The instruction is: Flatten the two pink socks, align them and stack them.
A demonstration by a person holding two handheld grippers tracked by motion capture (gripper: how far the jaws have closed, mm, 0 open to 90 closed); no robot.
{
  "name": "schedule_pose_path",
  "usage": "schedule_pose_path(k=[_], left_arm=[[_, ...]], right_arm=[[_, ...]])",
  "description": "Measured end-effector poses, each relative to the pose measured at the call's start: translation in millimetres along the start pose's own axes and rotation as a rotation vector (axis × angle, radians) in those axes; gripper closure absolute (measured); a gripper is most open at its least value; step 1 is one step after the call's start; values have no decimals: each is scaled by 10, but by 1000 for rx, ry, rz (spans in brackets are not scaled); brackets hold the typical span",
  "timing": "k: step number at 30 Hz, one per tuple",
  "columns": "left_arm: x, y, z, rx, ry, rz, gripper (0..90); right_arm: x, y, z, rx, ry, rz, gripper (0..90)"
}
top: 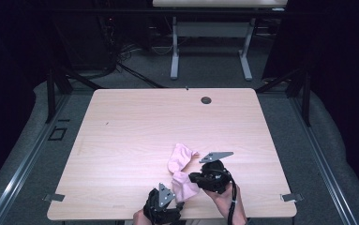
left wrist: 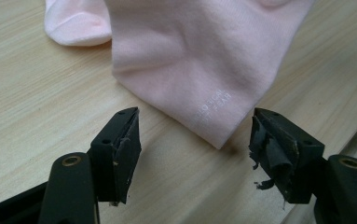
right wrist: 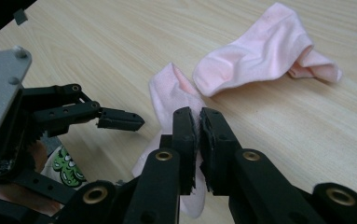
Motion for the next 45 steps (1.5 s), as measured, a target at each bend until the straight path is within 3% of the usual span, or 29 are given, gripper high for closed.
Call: schedule_pose_path(k=[6, 12, 13, 16, 18, 21, 23, 26, 29, 31, 33, 35, 36, 39, 41, 42, 45], left_arm=[[63, 8, 26, -11, 33, -6, 536], [215, 14, 46, -48, 34, -36, 872], [250, 14, 25, -54, 39, -43, 886], [338, 25, -66, -65, 66, -41, 893], [479, 67, -295, -79, 127, -32, 894], [594, 150, -587, -91, 201, 13, 894], [594, 196, -685, -78, 222, 58, 894], [475, 201, -604, -29, 197, 112, 891], [317, 105, -361, 39, 120, 143, 888], [232, 48, -259, 58, 70, 132, 857], [227, 20, -250, 50, 37, 89, 707], [313, 4, -306, 38, 67, 55, 566], [366, -2, -345, 32, 89, 37, 538], [557, -30, -425, 28, 129, -29, 511], [620, -42, -427, 34, 132, -44, 486], [703, -69, -364, 54, 100, -92, 483], [743, -93, -210, 78, 42, -130, 487]], right_arm=[[57, 35, -16, 2, 15, -2, 842], [51, 54, -30, -15, 17, 6, 846], [53, 58, -40, -17, 16, 1, 846], [68, 71, -41, -28, 23, -11, 846], [149, 126, -45, -41, 34, -20, 847], [236, 173, -55, -52, 33, -51, 849], [271, 193, -42, -60, 30, -59, 849], [224, 149, -32, -52, 1, -61, 849], [73, 40, 18, -22, -53, -56, 849], [-38, -60, 66, 4, -70, -40, 849], [-137, -147, 105, 21, -96, -36, 849], [-204, -201, 111, 33, -105, -24, 848], [-229, -216, 106, 33, -109, -21, 848], [-292, -246, 104, 41, -127, -23, 847], [-317, -258, 123, 39, -131, -18, 847], [-325, -263, 127, 42, -131, -18, 847], [-334, -282, 149, 49, -142, -22, 846]])
Point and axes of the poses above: each handheld gripper's, and its own axes: z roughly forward along the jaws, y roughly out of its top, x roughly to its left, the point moved 7 cm from there along z, roughly forward along the jaws, and after that the axes turned 14 degrees about z, right-handed, at the moved point
